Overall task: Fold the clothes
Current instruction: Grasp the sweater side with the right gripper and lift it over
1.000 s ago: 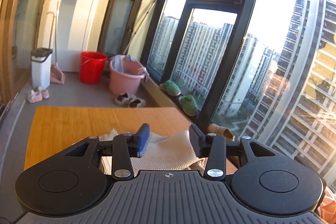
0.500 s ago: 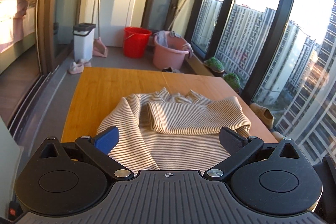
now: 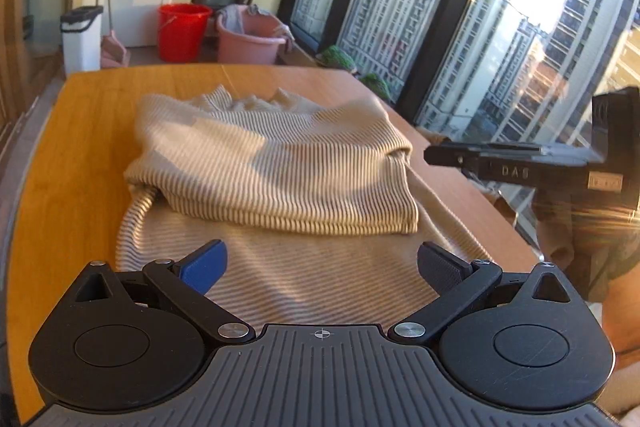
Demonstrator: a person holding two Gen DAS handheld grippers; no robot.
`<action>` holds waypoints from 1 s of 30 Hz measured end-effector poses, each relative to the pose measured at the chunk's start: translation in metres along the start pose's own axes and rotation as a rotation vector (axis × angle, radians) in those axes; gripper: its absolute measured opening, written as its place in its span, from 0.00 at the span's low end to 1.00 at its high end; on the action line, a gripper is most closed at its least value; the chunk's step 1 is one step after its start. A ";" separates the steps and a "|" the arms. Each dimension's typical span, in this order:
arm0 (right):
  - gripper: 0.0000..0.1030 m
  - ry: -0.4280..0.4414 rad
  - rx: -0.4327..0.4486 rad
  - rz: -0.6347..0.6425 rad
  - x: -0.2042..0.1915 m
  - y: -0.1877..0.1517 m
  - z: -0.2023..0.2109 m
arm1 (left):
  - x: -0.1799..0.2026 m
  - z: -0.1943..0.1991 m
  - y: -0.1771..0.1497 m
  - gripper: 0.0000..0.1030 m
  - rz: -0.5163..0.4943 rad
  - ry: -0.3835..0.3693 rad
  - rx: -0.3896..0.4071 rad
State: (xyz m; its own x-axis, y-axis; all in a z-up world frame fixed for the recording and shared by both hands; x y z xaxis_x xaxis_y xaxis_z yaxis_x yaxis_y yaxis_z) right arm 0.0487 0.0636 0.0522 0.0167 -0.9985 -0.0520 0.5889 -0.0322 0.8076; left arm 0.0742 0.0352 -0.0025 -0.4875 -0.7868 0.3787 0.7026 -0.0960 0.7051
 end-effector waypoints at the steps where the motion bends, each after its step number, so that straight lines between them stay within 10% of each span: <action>1: 0.43 0.018 -0.026 -0.052 0.008 -0.002 -0.003 | -0.001 -0.009 -0.005 1.00 0.007 -0.004 -0.030; 9: 0.49 0.114 -0.147 -0.237 0.009 -0.018 -0.048 | 0.000 -0.031 -0.023 1.00 -0.021 0.025 -0.058; 14: 0.13 0.091 -0.055 -0.110 -0.019 0.013 -0.041 | 0.000 -0.031 -0.026 1.00 -0.040 0.025 -0.037; 22: 0.11 0.095 0.302 0.107 -0.060 0.125 0.017 | -0.002 -0.028 -0.019 1.00 -0.014 0.009 -0.038; 30: 0.11 0.050 0.333 0.129 -0.049 0.158 0.008 | -0.010 0.020 0.028 1.00 -0.087 0.020 0.141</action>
State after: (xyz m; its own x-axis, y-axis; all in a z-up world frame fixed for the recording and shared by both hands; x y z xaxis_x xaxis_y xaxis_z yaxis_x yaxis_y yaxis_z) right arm 0.1342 0.1069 0.1873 0.1183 -0.9921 0.0409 0.2839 0.0732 0.9560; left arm 0.0885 0.0523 0.0259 -0.5319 -0.7913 0.3016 0.5779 -0.0789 0.8123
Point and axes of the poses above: each gripper's, at about its wrist camera, not at the fingertips, and z roughly against the way its jaws point, x to its right, y to its top, the point moved 1 cm from there along -z, roughly the way its jaws point, and after that the axes turned 10 degrees about -y, right-handed, at the moved point
